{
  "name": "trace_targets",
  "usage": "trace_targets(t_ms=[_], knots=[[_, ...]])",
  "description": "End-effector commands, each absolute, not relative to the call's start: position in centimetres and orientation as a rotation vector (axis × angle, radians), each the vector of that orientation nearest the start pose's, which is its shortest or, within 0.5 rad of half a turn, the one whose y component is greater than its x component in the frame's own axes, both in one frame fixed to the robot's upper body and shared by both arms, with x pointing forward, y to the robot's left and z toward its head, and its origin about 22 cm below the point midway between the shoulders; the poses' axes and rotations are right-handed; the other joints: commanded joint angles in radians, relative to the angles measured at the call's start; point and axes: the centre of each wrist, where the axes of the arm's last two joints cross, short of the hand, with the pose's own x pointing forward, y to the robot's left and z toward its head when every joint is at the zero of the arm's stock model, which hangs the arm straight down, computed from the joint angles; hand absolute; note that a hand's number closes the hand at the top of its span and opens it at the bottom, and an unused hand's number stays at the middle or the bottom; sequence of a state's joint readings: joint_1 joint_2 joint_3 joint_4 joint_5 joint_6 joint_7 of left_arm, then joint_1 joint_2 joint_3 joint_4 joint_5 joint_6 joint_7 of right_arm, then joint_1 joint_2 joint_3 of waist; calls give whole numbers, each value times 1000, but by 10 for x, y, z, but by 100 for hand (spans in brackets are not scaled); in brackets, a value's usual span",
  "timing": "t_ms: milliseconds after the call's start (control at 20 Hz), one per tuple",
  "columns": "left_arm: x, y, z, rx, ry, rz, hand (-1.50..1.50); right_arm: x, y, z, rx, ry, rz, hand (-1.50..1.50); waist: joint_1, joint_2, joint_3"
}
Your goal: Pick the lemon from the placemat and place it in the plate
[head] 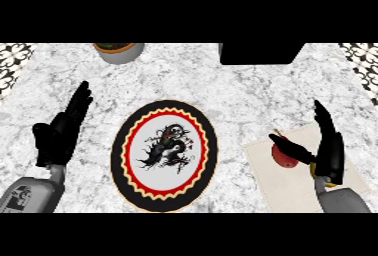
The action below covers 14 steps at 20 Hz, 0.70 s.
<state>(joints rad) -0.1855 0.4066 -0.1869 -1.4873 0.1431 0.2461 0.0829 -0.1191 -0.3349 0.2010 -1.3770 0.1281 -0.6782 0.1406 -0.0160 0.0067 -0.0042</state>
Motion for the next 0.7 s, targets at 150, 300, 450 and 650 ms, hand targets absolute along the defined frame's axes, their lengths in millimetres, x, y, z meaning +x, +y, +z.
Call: trace_targets(t_ms=[150,300,450,650], knots=[[300,255,40,235,-1552,-201,0,233,-270,-21,-1052,-1408,115,-150,-4,-9,2],[293,262,33,226,-1551,-201,0,223,-260,8,-1109,-1462,83,-150,-2,-11,1],[303,271,46,243,-1563,-197,0,226,-276,52,-1164,-1351,146,-150,-7,-12,0],[291,265,36,251,-1535,-207,0,214,-294,58,-1131,-1017,333,-150,-6,-15,-2]])
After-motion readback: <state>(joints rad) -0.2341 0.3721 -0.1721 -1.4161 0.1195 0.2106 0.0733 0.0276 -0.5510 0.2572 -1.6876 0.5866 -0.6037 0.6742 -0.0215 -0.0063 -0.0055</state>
